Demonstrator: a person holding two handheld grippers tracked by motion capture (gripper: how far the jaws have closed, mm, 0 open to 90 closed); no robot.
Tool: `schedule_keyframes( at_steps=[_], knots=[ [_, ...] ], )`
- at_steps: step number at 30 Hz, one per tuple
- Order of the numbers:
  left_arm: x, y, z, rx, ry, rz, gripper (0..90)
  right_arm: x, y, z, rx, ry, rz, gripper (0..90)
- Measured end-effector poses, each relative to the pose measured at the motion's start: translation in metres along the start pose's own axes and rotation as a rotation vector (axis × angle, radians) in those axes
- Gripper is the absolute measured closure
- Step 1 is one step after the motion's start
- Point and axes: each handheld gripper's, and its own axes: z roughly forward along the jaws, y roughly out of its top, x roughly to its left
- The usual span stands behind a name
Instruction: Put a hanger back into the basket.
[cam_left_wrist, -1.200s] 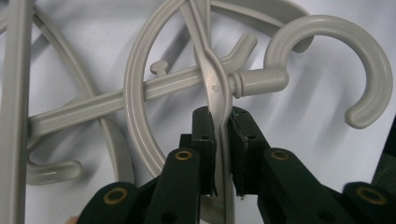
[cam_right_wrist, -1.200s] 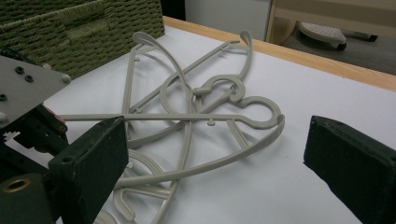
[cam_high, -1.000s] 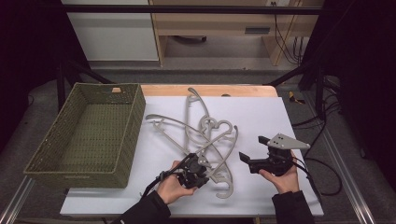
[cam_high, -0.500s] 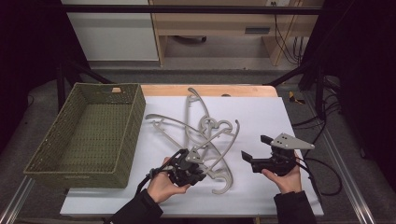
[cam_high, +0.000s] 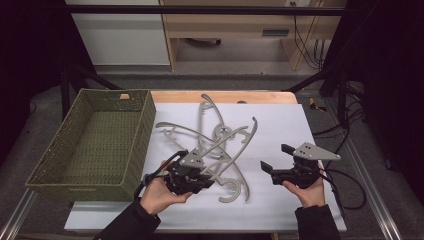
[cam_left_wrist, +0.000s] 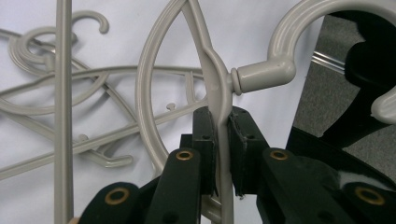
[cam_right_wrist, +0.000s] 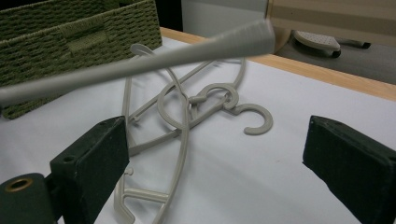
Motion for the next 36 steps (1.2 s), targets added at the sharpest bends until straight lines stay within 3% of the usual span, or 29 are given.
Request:
schedule_keyframes(
  at_steps=[2,10,16,21,36],
  knots=[
    [0.002,0.003,-0.010,-0.005,-0.001,0.014,81.6,0.000,0.000,0.000,0.000,-0.001,0.000,7.3],
    [0.016,0.014,-0.049,-0.066,-0.001,-0.005,81.6,-0.001,0.000,-0.001,-0.005,0.000,-0.001,7.2],
    [0.028,0.019,-0.068,-0.072,0.022,-0.011,81.6,-0.001,0.000,-0.001,-0.005,0.001,0.000,7.2],
    [0.046,0.023,-0.095,-0.074,0.061,-0.018,81.6,-0.001,0.000,-0.001,-0.006,0.002,0.001,7.2],
    [0.078,0.015,-0.118,-0.056,0.092,-0.053,81.6,-0.002,0.000,-0.002,-0.012,0.006,-0.001,6.5]
  ],
)
